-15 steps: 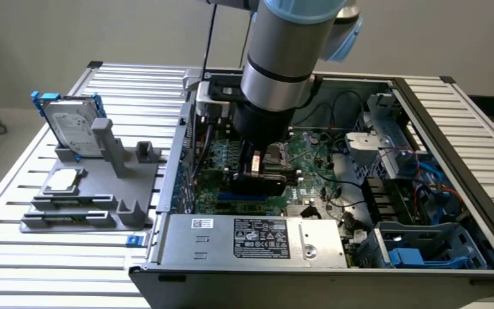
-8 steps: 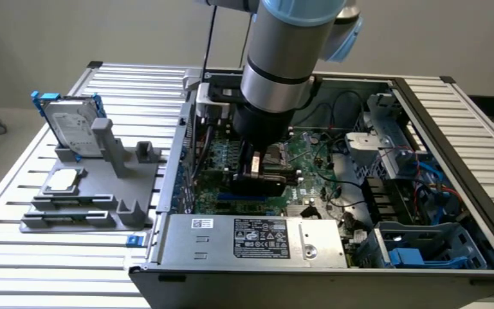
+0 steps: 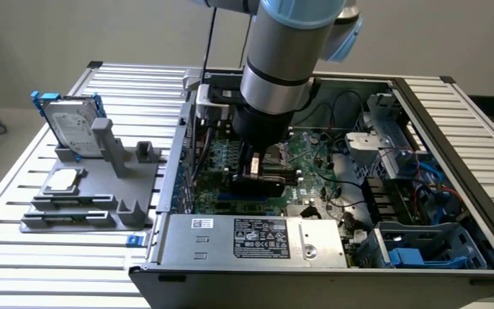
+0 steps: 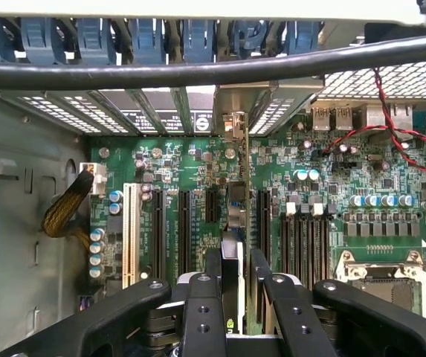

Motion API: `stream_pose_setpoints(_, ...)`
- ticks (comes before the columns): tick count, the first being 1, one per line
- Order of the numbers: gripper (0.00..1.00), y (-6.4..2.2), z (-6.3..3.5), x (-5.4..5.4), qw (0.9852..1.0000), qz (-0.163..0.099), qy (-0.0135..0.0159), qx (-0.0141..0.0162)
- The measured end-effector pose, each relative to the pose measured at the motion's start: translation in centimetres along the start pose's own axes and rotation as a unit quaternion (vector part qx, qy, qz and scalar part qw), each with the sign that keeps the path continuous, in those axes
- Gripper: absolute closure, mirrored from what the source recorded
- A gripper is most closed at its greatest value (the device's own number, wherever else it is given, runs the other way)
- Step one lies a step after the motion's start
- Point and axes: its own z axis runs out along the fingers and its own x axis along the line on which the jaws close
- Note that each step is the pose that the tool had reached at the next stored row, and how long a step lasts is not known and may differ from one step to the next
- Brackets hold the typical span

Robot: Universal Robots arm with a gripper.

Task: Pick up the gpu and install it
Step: 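Insert the gpu into the slot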

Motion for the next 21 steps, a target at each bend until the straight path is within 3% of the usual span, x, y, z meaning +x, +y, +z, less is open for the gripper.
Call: stream_pose_setpoints(21, 0.73, 0.04, 0.05, 0.0, 1.0, 0.0, 0.0, -0.0039)
